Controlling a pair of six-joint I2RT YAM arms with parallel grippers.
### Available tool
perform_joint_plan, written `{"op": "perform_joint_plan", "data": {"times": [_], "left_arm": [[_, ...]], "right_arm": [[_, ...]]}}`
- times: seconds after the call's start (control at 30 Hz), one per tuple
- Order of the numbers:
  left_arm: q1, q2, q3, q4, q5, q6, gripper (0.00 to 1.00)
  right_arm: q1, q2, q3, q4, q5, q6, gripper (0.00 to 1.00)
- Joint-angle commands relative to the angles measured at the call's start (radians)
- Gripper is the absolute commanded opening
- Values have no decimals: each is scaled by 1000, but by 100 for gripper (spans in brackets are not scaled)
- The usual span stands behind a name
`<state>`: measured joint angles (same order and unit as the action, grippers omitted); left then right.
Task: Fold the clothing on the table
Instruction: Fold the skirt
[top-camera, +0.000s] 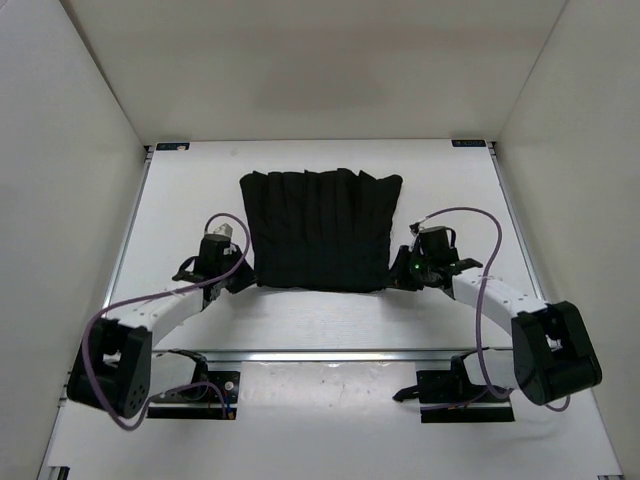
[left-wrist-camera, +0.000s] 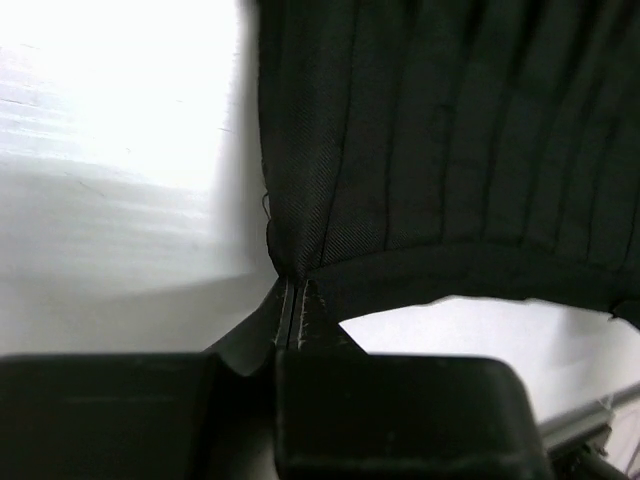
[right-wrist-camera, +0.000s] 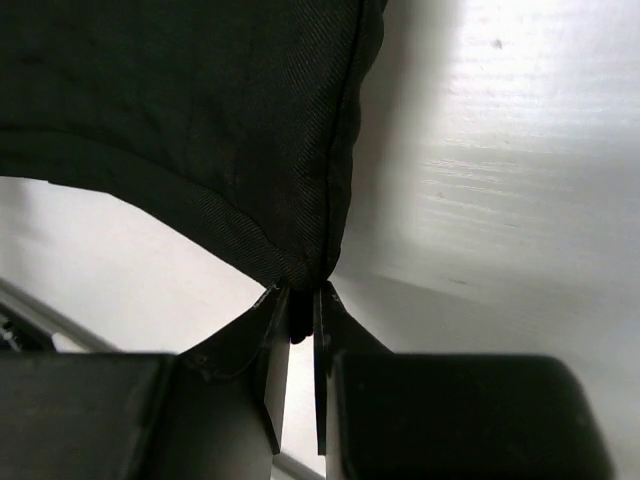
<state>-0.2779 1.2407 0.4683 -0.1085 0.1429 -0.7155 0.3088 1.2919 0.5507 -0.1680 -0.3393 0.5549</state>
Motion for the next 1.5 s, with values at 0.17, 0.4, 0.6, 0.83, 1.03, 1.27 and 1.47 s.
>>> {"op": "perform_joint_plan", "data": {"times": [0.17,0.4,0.6,0.83,1.03,1.27,1.47], "left_arm": [[2,-338,95,-271,7,41,0],[-18,-571,179,-589,43,21,0],[-14,-750,254,-781,106,-30,0],[-23,-722,311,-780,89,-36,0],[60,-578,244,-576,124,-29,0],[112,-319,251,-372,141,4,0],[137,-115,294,-252,158,14,0]], "right_arm": [[-13,-184,133,-180,-105,-98,0],[62,-411,137,-384,-102,-90,0],[53,-655,205,-609,-155,-62,0],[-74,-648,357,-795,-305,-125,0],[-138,-490,334,-650,-363,-110,0],[-267,-284,295,-423,-431,-24,0],[-284,-135,282,-228,-438,66,0]]}}
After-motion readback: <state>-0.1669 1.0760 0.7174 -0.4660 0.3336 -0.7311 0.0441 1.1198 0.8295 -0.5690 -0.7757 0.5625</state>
